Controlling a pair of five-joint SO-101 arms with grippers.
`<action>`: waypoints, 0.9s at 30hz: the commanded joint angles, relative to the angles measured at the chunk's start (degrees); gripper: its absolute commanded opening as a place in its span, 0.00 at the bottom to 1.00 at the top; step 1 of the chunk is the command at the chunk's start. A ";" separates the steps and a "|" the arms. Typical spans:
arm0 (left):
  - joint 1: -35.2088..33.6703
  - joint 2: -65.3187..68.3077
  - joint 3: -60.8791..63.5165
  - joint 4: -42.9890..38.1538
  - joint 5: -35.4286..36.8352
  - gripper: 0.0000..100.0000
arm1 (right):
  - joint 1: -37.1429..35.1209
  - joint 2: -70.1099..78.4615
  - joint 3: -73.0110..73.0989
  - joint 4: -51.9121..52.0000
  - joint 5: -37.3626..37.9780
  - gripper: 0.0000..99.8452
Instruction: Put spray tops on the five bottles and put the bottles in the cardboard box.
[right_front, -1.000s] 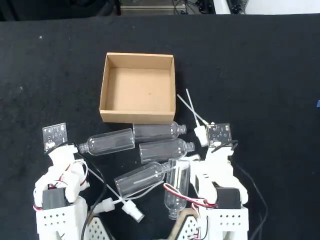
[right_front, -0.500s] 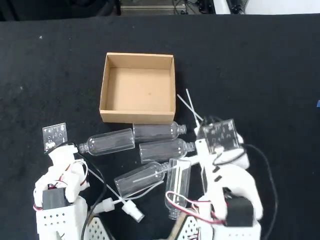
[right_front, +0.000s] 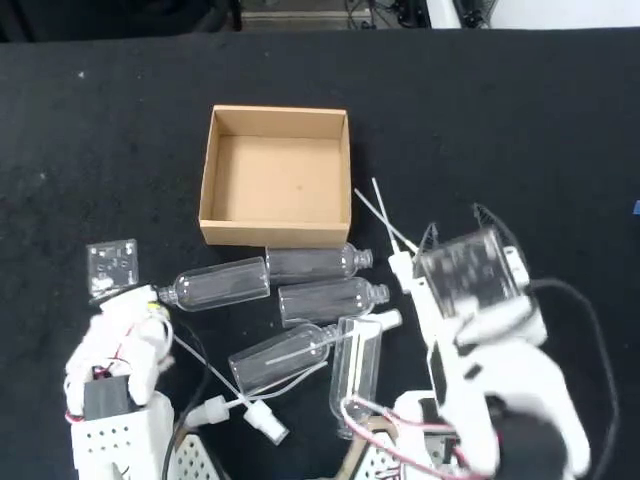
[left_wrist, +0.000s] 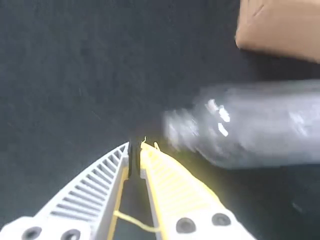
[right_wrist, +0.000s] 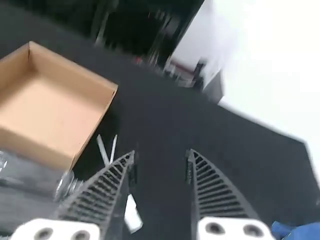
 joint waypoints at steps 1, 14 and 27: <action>-5.23 -0.79 -1.27 -9.23 -10.20 0.03 | -0.79 3.91 3.30 -0.70 0.44 0.15; -4.00 -0.18 -20.35 -7.56 -17.41 0.15 | -0.53 3.91 40.66 -23.47 0.26 0.15; 11.38 32.44 -34.42 -4.13 -17.76 0.25 | -0.53 3.91 43.47 -23.65 -2.90 0.15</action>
